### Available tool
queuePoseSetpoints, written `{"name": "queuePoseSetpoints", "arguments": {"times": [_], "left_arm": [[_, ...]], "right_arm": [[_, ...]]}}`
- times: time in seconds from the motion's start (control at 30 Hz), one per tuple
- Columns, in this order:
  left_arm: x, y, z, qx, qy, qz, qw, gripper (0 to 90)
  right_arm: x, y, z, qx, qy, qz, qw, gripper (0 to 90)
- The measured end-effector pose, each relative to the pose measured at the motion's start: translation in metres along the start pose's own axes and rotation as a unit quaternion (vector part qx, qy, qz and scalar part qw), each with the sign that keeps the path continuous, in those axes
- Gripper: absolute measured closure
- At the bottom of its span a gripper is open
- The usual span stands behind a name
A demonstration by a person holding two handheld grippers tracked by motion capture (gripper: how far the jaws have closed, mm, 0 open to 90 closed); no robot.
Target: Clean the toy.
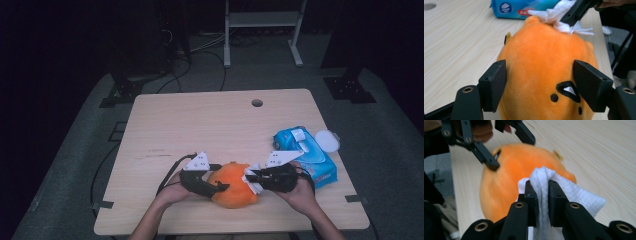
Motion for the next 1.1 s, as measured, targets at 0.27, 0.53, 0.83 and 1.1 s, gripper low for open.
{"name": "queuePoseSetpoints", "arguments": {"times": [0.27,0.53,0.83,1.1], "left_arm": [[0.008,0.001,-0.009,0.003,-0.037,0.004,0.9993,28.0],[0.006,0.000,-0.005,0.007,-0.016,0.006,0.9998,29.8],[-0.003,0.003,0.015,0.015,0.028,0.012,0.9994,27.7],[-0.005,0.002,0.020,0.009,0.046,0.005,0.9989,27.8]], "right_arm": [[-0.003,0.001,-0.013,-0.040,0.000,0.005,0.9992,78.7],[0.004,0.000,0.001,-0.007,-0.004,-0.008,0.9999,78.7],[-0.007,-0.003,-0.007,-0.020,-0.007,0.018,0.9996,78.4],[0.004,-0.008,0.011,0.007,0.015,0.009,0.9998,78.5]]}}
Point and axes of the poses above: each handheld gripper's, and its own axes: y roughly forward along the jaws, x roughly out of its underside, z roughly to its right, the point moved 7 cm from there along y, roughly forward along the jaws, and after that the axes turned 12 degrees about -x, right-handed, at the moved point
